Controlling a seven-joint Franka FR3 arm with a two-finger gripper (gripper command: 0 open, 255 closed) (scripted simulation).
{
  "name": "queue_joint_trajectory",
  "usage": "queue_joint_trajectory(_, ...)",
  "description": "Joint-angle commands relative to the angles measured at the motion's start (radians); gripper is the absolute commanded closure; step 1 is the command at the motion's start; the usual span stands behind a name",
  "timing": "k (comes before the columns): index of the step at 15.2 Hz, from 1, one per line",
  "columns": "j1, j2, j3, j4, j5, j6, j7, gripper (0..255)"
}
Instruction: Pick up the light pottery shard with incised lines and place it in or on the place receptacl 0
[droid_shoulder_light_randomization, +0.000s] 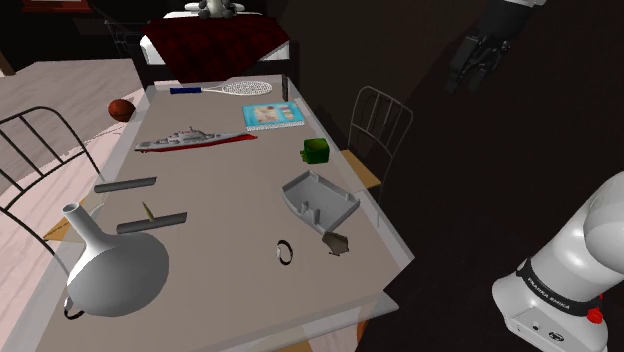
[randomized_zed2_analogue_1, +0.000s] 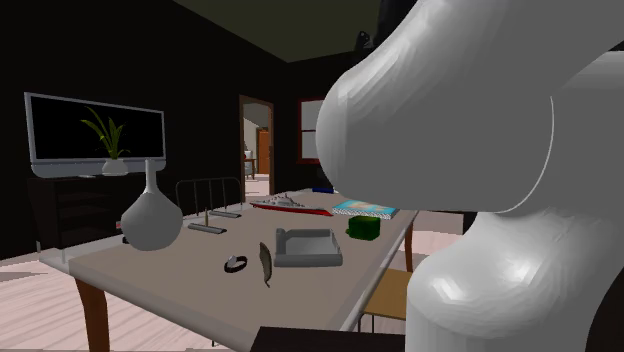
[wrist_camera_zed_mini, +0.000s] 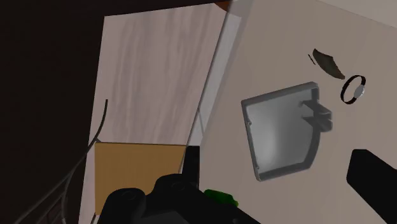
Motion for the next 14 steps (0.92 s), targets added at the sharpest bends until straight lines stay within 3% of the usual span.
queue_joint_trajectory(1,0.000,0.000,0.000,0.000,0.000,0.000,0.000,0)
queue_joint_trajectory(14,0.116,0.201,0.186,-0.175,0.036,0.328,0.029,0)
